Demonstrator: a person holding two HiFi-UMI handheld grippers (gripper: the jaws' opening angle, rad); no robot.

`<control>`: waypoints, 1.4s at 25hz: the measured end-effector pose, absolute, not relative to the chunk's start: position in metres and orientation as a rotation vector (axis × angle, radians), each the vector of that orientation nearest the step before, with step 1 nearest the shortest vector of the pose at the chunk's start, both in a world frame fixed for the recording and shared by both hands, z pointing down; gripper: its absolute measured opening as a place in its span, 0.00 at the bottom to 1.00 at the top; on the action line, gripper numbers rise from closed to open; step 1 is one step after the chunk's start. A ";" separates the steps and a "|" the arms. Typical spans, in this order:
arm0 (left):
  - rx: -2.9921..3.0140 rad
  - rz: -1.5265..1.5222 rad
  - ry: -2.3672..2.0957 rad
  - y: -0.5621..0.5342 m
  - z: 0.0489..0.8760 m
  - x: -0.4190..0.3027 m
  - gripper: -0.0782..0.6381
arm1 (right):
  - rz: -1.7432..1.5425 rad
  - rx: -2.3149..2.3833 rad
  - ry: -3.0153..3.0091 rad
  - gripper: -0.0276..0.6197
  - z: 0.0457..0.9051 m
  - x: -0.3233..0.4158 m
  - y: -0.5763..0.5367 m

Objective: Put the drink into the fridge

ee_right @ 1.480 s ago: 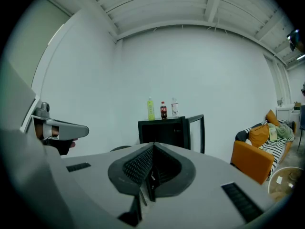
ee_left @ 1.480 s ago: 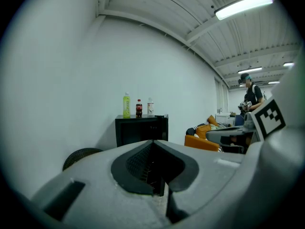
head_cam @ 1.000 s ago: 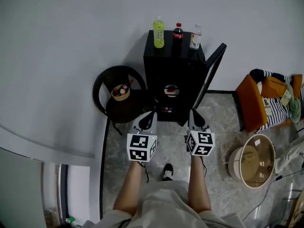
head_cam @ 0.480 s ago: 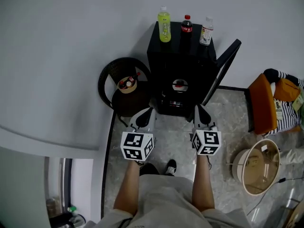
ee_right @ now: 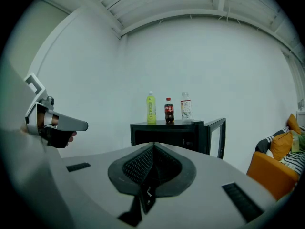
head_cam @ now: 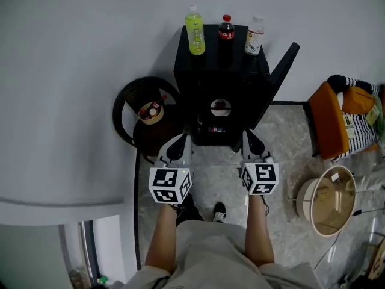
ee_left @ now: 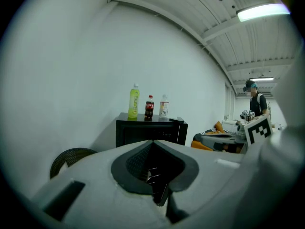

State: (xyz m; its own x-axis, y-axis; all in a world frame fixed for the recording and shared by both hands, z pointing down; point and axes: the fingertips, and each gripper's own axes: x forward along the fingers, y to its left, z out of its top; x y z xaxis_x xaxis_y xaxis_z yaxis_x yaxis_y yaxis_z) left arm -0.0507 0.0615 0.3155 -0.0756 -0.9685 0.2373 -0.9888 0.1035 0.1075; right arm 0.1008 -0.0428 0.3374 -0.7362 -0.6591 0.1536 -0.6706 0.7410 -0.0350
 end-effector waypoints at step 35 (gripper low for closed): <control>2.256 0.162 -1.899 -0.098 0.274 -0.223 0.12 | 0.051 1.305 -2.789 0.06 0.232 -0.115 -0.181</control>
